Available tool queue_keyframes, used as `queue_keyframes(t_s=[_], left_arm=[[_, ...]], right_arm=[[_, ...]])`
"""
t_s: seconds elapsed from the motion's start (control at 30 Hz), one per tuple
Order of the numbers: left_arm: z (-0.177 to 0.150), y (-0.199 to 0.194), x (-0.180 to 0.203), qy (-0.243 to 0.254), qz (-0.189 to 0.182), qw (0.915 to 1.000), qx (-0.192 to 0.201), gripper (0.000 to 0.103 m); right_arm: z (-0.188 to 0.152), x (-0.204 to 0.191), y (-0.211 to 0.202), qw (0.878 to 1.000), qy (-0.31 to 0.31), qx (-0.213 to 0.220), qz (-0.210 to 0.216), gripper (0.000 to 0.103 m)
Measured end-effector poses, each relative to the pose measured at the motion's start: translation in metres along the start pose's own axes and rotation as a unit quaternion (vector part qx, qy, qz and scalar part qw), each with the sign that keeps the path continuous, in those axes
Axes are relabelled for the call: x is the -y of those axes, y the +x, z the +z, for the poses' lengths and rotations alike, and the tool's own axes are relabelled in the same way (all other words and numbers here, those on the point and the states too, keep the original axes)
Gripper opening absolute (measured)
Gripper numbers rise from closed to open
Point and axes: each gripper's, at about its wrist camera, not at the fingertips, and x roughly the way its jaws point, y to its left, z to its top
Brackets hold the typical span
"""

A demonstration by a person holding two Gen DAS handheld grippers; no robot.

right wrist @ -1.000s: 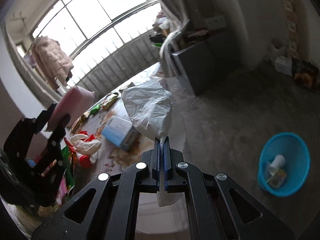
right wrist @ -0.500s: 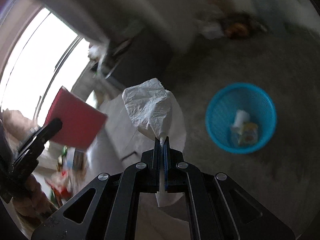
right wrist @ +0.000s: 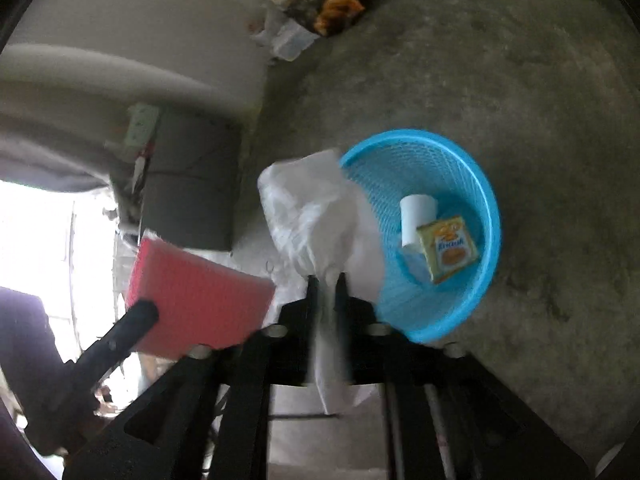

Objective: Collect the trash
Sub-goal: 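Carry tissue and pink pad to the blue wastebasket and open both tools over it, then swing both open tools back over the table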

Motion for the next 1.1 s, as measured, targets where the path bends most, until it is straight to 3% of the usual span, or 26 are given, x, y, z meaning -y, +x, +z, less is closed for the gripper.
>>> queue_keyframes(t_s=[0.07,0.2,0.4,0.57,0.7,0.87,0.97,1.1], left_arm=[[-0.007,0.012,-0.010,-0.013,0.033,0.9994,0.000,0.073],[-0.012,0.027,-0.033,-0.049,0.053,0.9972,-0.020,0.073],[-0.019,-0.007,-0.057,-0.081,0.063,0.9947,0.005,0.076],[-0.024,-0.055,-0.065,-0.114,0.041,0.9919,0.036,0.082],[-0.038,-0.100,-0.068,-0.123,0.015,0.9908,0.054,0.085],[-0.066,-0.163,-0.079,-0.121,0.009,0.9901,0.071,0.086],[-0.092,-0.209,-0.090,-0.118,0.010,0.9894,0.084,0.086],[-0.134,-0.272,-0.110,-0.131,0.027,0.9844,0.115,0.086]], right_arm=[[0.010,0.016,0.022,1.000,0.016,-0.012,-0.017,0.060],[0.009,0.038,0.048,0.996,0.019,-0.041,-0.071,0.061],[-0.013,0.052,0.034,0.997,0.020,-0.041,-0.060,0.061],[-0.031,0.048,0.010,0.998,0.005,-0.032,-0.049,0.064],[-0.048,0.024,-0.008,0.998,-0.041,-0.024,-0.044,0.067],[-0.081,-0.019,-0.037,0.992,-0.120,-0.014,-0.024,0.072],[-0.103,-0.052,-0.053,0.984,-0.178,-0.017,-0.007,0.073],[-0.128,-0.104,-0.069,0.960,-0.280,-0.027,0.007,0.075]])
